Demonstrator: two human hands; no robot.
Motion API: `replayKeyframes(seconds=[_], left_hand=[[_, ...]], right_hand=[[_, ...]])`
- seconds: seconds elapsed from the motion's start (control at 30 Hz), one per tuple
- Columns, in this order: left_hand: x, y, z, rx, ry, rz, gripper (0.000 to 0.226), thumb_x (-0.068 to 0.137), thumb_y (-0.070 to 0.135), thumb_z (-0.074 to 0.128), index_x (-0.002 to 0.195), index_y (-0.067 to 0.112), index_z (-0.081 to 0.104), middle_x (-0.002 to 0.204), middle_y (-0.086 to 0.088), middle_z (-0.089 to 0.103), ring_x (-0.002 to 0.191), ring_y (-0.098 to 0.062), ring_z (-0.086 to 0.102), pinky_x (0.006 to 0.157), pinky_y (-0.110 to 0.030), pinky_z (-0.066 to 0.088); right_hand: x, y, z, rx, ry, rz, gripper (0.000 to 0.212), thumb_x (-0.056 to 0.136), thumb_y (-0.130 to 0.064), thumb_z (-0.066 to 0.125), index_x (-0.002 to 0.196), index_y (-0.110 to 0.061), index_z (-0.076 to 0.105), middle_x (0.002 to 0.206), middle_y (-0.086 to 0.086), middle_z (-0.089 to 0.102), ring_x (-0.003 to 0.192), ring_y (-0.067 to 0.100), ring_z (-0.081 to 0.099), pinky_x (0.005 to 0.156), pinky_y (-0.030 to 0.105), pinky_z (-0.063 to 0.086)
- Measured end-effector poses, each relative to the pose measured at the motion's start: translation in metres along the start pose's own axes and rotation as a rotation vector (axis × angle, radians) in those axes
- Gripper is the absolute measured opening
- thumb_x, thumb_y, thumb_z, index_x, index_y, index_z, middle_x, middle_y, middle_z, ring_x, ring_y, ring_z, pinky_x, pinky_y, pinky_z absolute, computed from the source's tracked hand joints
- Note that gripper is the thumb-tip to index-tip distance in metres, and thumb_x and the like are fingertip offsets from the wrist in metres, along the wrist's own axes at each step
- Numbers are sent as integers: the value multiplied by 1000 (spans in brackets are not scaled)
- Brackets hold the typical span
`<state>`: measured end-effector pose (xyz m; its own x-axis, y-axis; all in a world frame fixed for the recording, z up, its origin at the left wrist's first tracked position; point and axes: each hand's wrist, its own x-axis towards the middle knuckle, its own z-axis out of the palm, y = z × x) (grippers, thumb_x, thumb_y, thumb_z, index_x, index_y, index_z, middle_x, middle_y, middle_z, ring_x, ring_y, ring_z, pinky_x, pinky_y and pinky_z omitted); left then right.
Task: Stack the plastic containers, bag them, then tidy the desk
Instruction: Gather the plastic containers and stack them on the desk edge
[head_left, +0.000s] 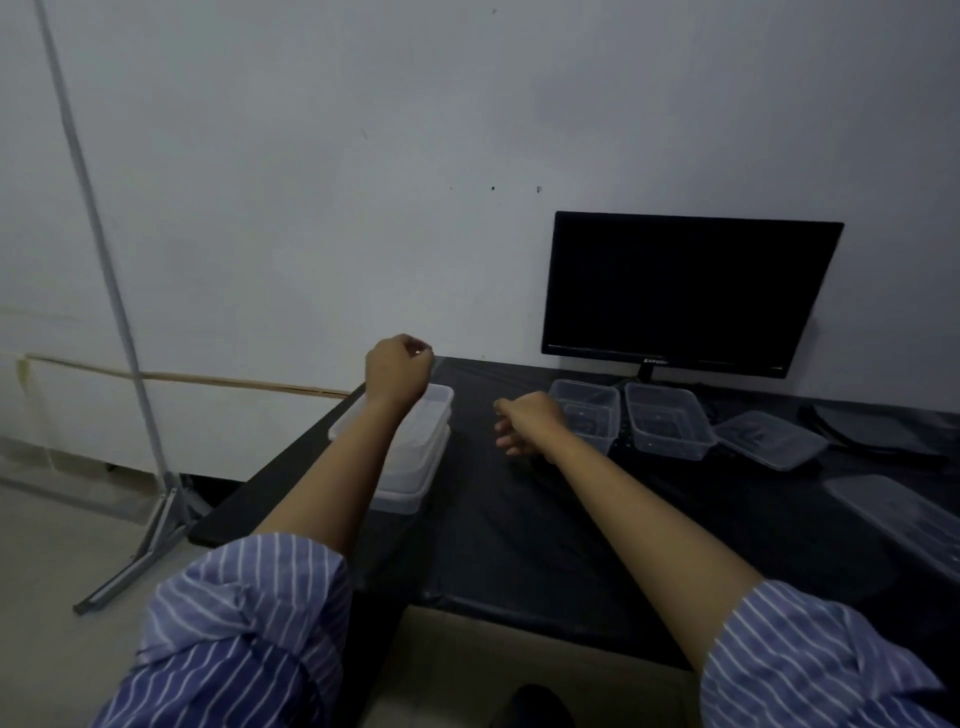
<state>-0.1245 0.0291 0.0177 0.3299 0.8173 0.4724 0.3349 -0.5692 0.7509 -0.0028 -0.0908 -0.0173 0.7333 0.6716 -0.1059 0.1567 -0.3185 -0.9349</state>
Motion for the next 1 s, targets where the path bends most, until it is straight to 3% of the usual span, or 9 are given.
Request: replayKeyframes(seconds=[0.3,0.4,0.47,0.57,0.7,0.83,1.0], left_hand=[[-34,52,97,-163,-248,40,22,89,16,59,100,2,71,103,-14,72,101,-24,64,80,-22,41],[-50,59,126,-176,-334,41,21,90,18,59,97,3,71,98,-12,71,95,-22,64,77,-22,40],[-58,64,142,-193,-368,38,15,90,18,59,89,8,70,89,-10,68,87,-19,61,74,-21,39],[-65,69,160,-229,-395,23,13,90,16,58,78,15,62,79,-5,61,78,-14,54,68,-21,37],[-71,74,176,-263,-418,2,13,91,18,60,88,10,69,83,-3,61,81,-14,55,71,-22,38],[-77,76,190,-265,-434,-5,22,93,20,60,98,2,69,85,-2,61,83,-13,55,70,-20,36],[-81,83,205,-319,-477,-80,16,94,15,56,85,5,65,75,-3,60,72,-14,54,69,-26,40]], right_hand=[[2,38,-81,-100,204,-16,19,94,-20,53,86,-8,65,78,9,68,54,18,61,54,30,53],[7,56,-109,-258,310,-71,20,91,-23,58,76,-12,64,89,16,73,69,27,69,67,41,59],[9,67,-130,-342,350,-78,13,89,-29,62,87,-16,63,94,11,72,81,28,69,74,41,58],[8,83,-157,-465,360,-48,33,90,-36,62,116,-17,60,105,7,67,90,28,66,76,36,55],[16,106,-179,-509,384,-22,45,90,-42,62,126,-15,57,120,9,64,98,30,65,82,36,54],[22,121,-188,-469,378,-10,36,89,-48,61,105,-15,65,105,8,69,89,27,67,75,32,53],[31,131,-195,-351,421,-77,30,89,-45,63,89,-16,64,100,6,68,82,24,66,77,41,57]])
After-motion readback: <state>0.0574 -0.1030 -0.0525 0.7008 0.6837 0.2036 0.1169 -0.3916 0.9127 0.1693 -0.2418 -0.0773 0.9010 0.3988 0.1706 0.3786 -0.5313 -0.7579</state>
